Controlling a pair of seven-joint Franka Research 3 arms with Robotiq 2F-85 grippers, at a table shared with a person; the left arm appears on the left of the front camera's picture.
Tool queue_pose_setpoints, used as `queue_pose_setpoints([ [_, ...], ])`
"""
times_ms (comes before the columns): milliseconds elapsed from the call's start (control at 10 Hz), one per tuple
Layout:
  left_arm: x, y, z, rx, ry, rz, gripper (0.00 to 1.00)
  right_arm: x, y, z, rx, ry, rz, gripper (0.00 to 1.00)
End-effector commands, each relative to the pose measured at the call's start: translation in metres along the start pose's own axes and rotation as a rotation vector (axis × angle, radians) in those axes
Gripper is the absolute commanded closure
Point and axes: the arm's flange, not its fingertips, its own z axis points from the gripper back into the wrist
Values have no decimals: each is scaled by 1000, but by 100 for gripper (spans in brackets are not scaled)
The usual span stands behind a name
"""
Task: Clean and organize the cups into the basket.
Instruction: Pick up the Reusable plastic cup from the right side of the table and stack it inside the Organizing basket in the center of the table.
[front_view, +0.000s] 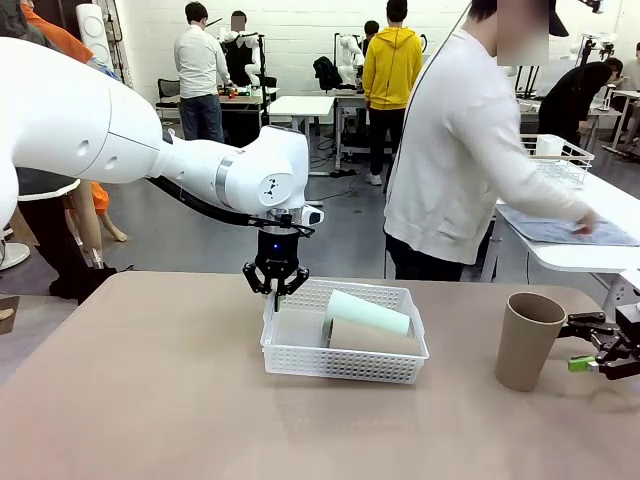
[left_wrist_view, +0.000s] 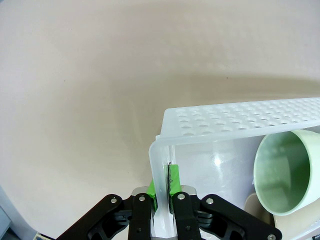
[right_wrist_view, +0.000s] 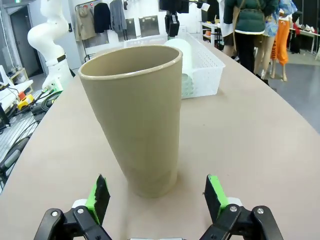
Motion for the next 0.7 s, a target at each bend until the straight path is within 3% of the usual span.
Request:
queue_pose_setpoints([
  [0, 0, 1, 1, -1, -2, 1, 97, 2, 3, 3, -7, -2, 1, 0],
  [300, 0, 1, 1, -1, -2, 1, 97, 0, 1, 3, -5, 0, -1, 0],
  [600, 0, 1, 1, -1, -2, 1, 97, -7, -12, -27, 39, 17, 45, 0],
])
